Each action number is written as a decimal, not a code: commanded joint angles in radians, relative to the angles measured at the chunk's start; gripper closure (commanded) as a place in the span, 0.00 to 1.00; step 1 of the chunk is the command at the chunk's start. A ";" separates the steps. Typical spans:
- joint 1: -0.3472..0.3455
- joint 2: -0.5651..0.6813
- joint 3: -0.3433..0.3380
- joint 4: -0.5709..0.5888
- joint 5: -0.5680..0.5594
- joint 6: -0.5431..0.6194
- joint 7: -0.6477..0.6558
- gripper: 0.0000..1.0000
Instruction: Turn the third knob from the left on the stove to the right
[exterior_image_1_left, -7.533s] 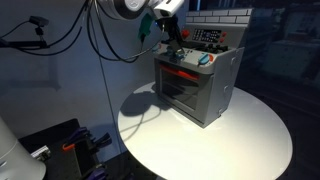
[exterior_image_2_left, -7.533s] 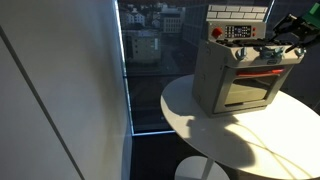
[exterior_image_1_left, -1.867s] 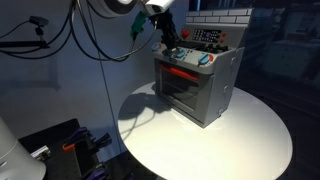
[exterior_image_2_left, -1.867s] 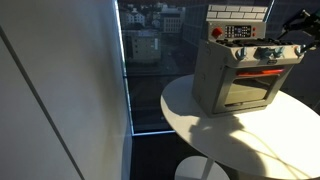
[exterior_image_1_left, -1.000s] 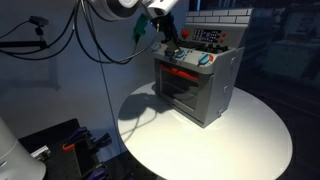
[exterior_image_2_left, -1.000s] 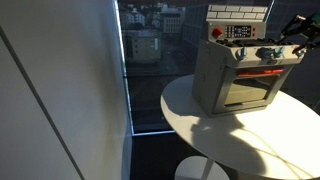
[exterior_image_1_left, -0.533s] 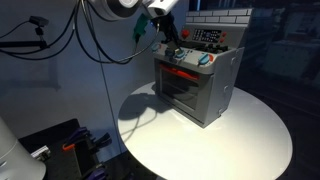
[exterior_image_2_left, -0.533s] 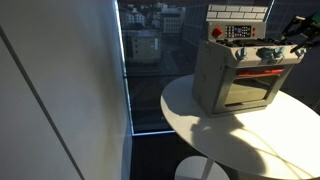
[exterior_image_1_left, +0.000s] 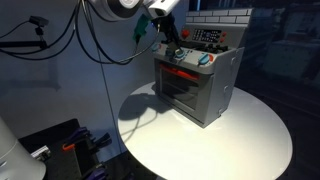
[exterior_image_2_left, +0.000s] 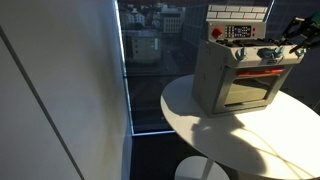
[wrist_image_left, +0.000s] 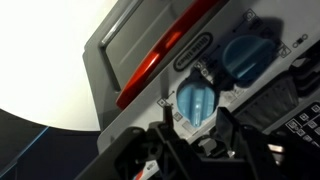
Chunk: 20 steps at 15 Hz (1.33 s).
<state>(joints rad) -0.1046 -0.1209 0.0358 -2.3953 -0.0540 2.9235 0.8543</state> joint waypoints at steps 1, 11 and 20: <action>-0.011 0.019 0.002 0.025 -0.026 0.012 0.007 0.69; -0.011 0.032 0.001 0.034 -0.027 0.013 0.008 0.72; -0.012 0.040 0.001 0.038 -0.033 0.013 0.012 0.81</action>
<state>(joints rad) -0.1050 -0.0973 0.0357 -2.3808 -0.0565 2.9239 0.8543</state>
